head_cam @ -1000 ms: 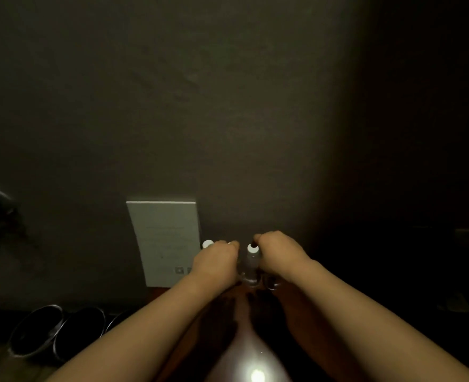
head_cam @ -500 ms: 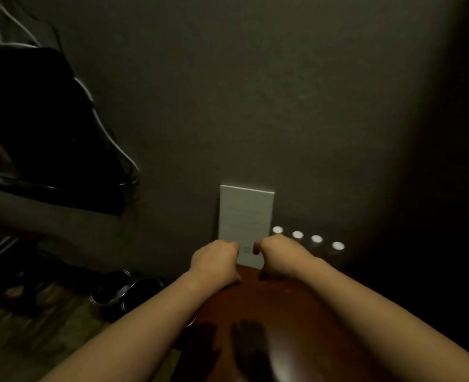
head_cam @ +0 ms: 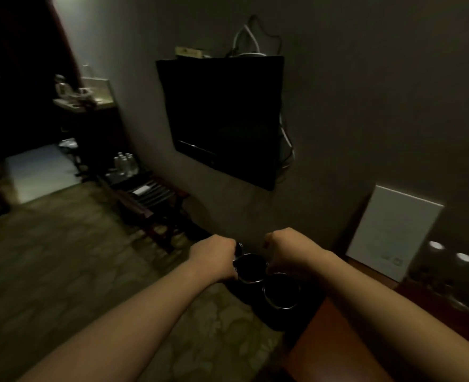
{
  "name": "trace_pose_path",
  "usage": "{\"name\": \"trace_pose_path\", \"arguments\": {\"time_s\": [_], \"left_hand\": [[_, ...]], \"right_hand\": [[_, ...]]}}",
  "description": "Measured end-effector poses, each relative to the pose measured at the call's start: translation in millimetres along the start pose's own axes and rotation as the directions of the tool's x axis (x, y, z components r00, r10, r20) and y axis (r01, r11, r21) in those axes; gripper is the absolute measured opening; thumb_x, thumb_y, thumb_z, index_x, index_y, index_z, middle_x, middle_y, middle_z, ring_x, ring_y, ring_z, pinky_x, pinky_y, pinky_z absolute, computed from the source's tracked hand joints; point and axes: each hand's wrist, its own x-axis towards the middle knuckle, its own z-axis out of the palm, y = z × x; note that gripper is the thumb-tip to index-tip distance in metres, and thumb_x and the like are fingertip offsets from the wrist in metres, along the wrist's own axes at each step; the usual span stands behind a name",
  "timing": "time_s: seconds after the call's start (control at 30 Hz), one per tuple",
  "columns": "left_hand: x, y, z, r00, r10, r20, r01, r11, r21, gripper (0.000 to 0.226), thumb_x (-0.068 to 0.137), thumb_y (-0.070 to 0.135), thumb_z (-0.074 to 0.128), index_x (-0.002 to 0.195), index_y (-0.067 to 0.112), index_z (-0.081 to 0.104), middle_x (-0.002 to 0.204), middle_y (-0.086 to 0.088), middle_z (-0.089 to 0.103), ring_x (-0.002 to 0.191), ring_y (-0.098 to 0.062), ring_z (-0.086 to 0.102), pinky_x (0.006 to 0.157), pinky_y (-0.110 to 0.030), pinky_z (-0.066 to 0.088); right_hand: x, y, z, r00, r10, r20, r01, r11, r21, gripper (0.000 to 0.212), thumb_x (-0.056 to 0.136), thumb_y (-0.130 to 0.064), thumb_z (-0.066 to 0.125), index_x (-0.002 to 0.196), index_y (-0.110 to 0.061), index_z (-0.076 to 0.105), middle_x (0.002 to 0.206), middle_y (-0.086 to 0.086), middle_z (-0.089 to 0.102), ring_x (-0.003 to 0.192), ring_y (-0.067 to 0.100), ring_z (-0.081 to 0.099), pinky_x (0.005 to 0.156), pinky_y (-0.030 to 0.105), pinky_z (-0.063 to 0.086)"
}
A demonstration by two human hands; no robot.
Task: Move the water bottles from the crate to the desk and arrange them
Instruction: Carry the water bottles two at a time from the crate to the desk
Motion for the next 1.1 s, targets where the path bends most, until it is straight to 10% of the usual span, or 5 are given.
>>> {"name": "trace_pose_path", "arguments": {"time_s": [0.47, 1.1], "left_hand": [[-87, -221, 7, 0.914, -0.405, -0.015, 0.403, 0.911, -0.084, 0.06, 0.069, 0.047, 0.08, 0.12, 0.022, 0.062, 0.119, -0.005, 0.065, 0.111, -0.025, 0.061, 0.087, -0.035, 0.054], [76, -489, -31, 0.824, -0.567, -0.009, 0.557, 0.812, -0.174, 0.072, 0.071, 0.051, 0.078, 0.133, 0.024, 0.054, 0.131, -0.003, 0.058, 0.119, -0.022, 0.054, 0.095, -0.032, 0.048]], "right_hand": [[115, -202, 16, 0.918, -0.373, 0.133, 0.385, 0.92, -0.076, 0.052, 0.075, -0.032, 0.082, 0.12, -0.016, 0.062, 0.098, -0.002, 0.06, 0.088, 0.018, 0.058, 0.059, 0.024, 0.042], [433, -371, -28, 0.809, -0.544, 0.221, 0.572, 0.815, -0.089, 0.073, 0.074, -0.042, 0.083, 0.137, -0.023, 0.051, 0.129, 0.003, 0.059, 0.117, 0.024, 0.056, 0.093, 0.036, 0.051]]}}
